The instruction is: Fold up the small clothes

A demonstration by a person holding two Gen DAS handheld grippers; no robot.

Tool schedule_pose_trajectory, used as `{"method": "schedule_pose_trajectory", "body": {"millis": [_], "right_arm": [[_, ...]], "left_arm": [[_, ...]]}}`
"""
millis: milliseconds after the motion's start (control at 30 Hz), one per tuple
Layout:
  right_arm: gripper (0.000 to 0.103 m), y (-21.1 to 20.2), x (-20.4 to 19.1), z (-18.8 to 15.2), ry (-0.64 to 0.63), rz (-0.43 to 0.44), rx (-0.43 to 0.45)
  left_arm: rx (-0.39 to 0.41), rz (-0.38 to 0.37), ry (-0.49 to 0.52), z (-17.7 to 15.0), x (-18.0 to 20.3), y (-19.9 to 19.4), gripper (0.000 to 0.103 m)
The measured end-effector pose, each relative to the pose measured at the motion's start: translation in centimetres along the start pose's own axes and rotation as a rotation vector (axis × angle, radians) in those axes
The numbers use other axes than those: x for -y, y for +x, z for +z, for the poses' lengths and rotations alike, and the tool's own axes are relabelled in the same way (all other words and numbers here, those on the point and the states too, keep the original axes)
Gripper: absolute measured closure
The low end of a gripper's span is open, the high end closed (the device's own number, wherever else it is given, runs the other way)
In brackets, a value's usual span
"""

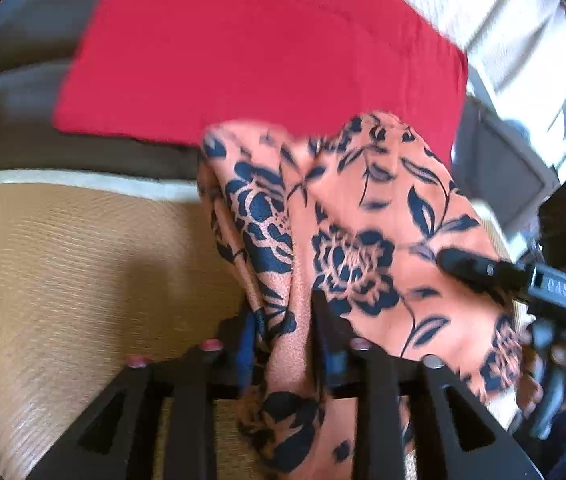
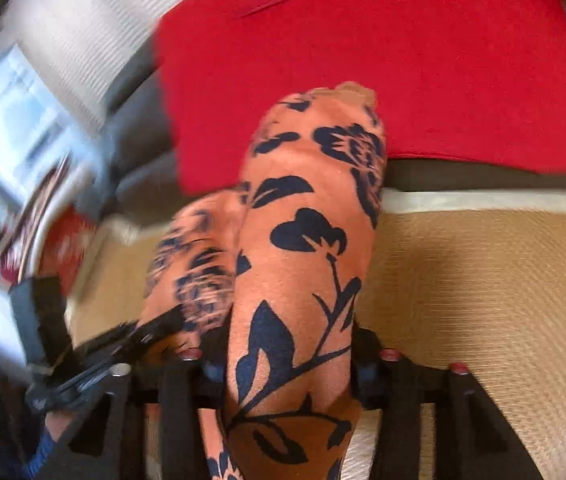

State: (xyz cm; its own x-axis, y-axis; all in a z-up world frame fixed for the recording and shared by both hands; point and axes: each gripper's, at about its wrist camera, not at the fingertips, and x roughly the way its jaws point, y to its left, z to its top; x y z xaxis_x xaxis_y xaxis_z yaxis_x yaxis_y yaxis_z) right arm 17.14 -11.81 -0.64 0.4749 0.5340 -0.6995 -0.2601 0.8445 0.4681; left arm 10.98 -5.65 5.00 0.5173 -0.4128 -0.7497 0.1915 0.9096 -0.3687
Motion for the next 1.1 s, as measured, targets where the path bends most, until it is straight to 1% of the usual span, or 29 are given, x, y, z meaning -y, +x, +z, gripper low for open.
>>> {"method": "schedule_pose_trajectory", "body": {"millis": [33,67,100,133,167,233,267,333,367,400,433,467,500,533,567,600,633,667,700,733,800,867,900,933,967,1000,1033,1100], "right_arm": [[0.015,0.7,2.2,-0.3,0.054,-0.005,-0.013],[0.0,1.6,4.0,-0.8,0.105,-0.015,-0.042],[0.0,2.9,6.7,-1.9,0.188,-0.056,-0.083],[0.0,3.3,7.9,-2.5,0.219,-0.083,-0.098],[0.0,3.4,9.1,-3.5,0.246,-0.115,-0.1],[0.0,1.9,9.8,-4.8,0.266,-0.111,-0.042],[0.0,1.2,9.7,-5.0,0.263,-0.119,-0.019],[0.0,-0.6,8.3,-4.7,0.217,-0.175,0.038],[0.0,-1.8,7.8,-4.1,0.185,-0.183,0.069],[0.0,-2.4,7.0,-3.5,0.16,-0.177,0.095],[0.0,-2.9,5.8,-3.2,0.135,-0.144,0.113],[0.0,-3.3,4.6,-2.8,0.104,-0.086,0.119],[0.0,-3.4,3.4,-2.7,0.067,-0.013,0.111],[0.0,-3.5,3.2,-3.0,0.043,0.045,0.098],[0.0,-3.2,2.8,-3.4,0.018,0.1,0.073],[0.001,-1.4,3.2,-3.9,0.012,0.09,0.003],[0.001,0.8,4.1,-4.6,0.03,0.034,-0.08],[0.001,3.2,5.6,-5.1,0.073,-0.008,-0.161],[0.0,3.1,5.6,-5.3,0.068,-0.008,-0.116],[0.0,2.2,4.7,-5.1,0.046,-0.006,-0.089],[0.0,0.7,2.9,-4.6,0.021,0.006,-0.061],[0.0,-0.3,2.6,-4.1,0.04,0.046,-0.027],[0.0,-0.2,2.9,-3.9,0.063,0.078,-0.024],[0.0,0.6,3.4,-4.0,0.089,0.082,-0.033],[0.001,1.6,4.3,-4.2,0.111,0.046,-0.057],[0.001,2.8,5.4,-4.5,0.144,0.011,-0.104],[0.001,3.1,5.9,-4.7,0.159,0.024,-0.108],[0.0,2.0,4.8,-4.0,0.126,0.028,-0.087]], "left_arm": [[-0.055,0.04,0.001,-0.2,0.0,1.8,0.036],[-0.119,0.112,0.0,-0.6,-0.4,3.9,0.029],[-0.159,0.17,0.004,-1.2,-0.8,5.4,0.029],[-0.162,0.179,-0.005,-1.7,-1.2,5.7,0.029],[-0.147,0.17,-0.024,-1.9,-1.5,5.3,0.029],[-0.106,0.134,-0.079,-2.1,-2.0,3.7,0.029],[-0.087,0.111,-0.09,-2.1,-1.8,2.7,0.029],[-0.044,0.096,-0.07,-2.0,-1.7,1.0,0.029],[-0.03,0.092,-0.053,-2.0,-1.1,0.6,0.029],[-0.031,0.086,-0.022,-2.4,-0.5,0.3,0.029],[-0.041,0.09,0.01,-2.5,0.2,0.6,0.029],[-0.067,0.113,0.054,-3.1,1.0,1.8,0.029],[-0.132,0.149,0.087,-3.8,1.4,3.8,0.029],[-0.157,0.153,0.082,-4.0,1.1,4.8,0.028],[-0.145,0.136,0.06,-4.2,0.8,5.0,0.027],[-0.145,0.117,0.033,-4.1,0.4,4.8,0.027],[-0.15,0.108,0.017,-3.9,0.3,4.5,0.027],[-0.145,0.117,0.014,-3.8,0.5,3.7,0.029],[-0.13,0.137,0.028,-3.5,0.7,2.8,0.029],[-0.091,0.162,0.061,-3.4,1.3,1.5,0.029],[-0.045,0.181,0.092,-3.1,2.1,0.0,0.029],[-0.041,0.176,0.106,-3.4,3.2,-0.4,0.029],[-0.057,0.197,0.117,-3.8,3.7,-0.2,0.029],[-0.077,0.236,0.13,-4.0,4.0,0.3,0.029],[-0.092,0.259,0.138,-4.6,3.7,1.7,0.029],[-0.095,0.261,0.144,-5.1,4.0,1.5,0.029],[-0.088,0.265,0.147,-5.6,5.1,1.0,0.029],[-0.061,0.289,0.158,-5.5,5.8,0.1,0.029]]}}
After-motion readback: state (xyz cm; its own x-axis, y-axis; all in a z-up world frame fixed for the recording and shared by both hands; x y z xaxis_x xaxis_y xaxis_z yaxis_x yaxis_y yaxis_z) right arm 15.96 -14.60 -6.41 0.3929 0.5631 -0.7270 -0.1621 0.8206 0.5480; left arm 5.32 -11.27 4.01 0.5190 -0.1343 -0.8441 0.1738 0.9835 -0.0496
